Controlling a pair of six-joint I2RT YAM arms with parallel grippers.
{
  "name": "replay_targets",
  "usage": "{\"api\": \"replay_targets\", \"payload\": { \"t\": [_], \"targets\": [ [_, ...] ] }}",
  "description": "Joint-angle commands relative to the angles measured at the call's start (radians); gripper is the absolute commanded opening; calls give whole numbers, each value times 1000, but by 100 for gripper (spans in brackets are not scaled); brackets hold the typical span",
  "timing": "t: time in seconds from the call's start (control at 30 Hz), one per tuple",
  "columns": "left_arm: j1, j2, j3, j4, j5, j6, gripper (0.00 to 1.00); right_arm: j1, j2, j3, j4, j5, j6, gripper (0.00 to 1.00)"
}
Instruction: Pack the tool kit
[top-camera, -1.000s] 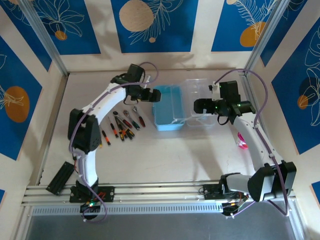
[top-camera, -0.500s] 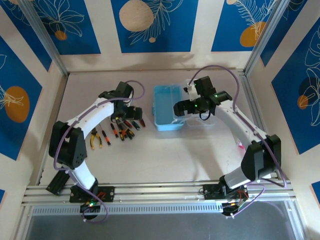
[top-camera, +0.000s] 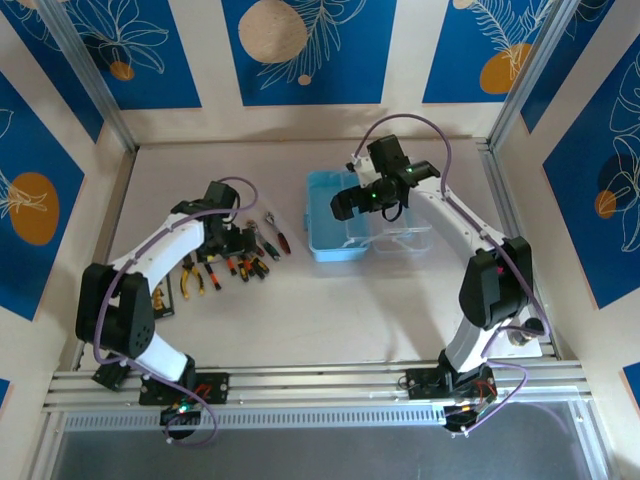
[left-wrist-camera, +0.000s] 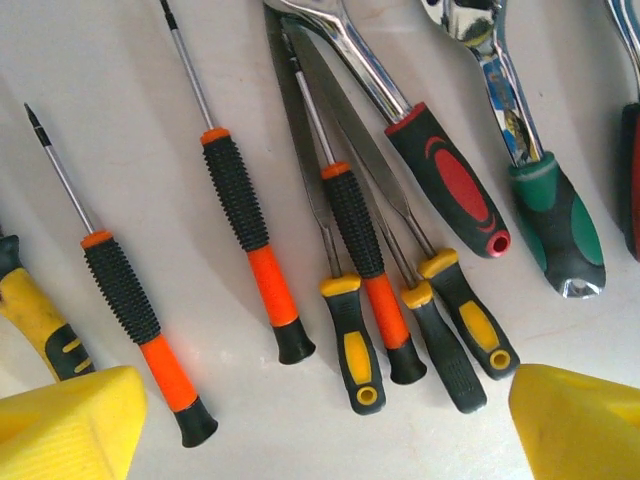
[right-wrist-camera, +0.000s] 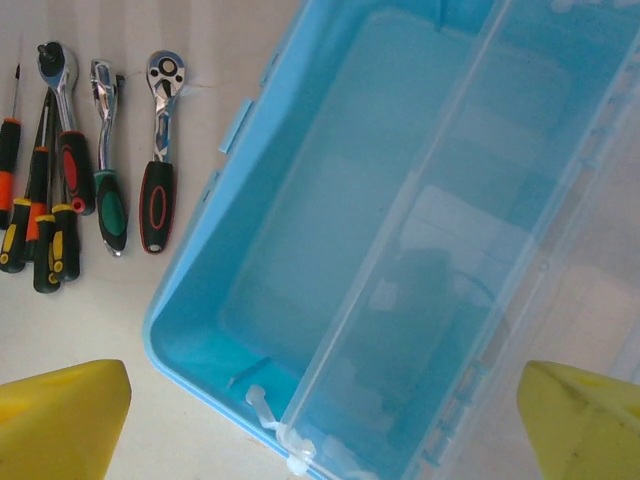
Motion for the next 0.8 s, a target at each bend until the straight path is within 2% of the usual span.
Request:
{"api": "replay_targets", "payload": {
  "t": [0.0,0.13,0.37,0.5,0.67,0.77],
  "targets": [
    [43,59,23,20,3,-37,89,-15,32,51,-37,-53,-25,99],
    [100,114,57,3,35,-38,86,-14,60,83,-41,-42,-27,99],
    [262,81,49,-114,-31,62,83,-13,69,48,-3,-25,16,99],
    [273,109,52,-174,-74,85,78,-18,70,32,-6,-16,17,99],
    [304,63,-45,-149,-89,60,60,-29,76,40,-24,-25,15,99],
    [339,44,-89,-137,-87,61,53,-31,83,55,-33,-27,7,99]
  ]
}}
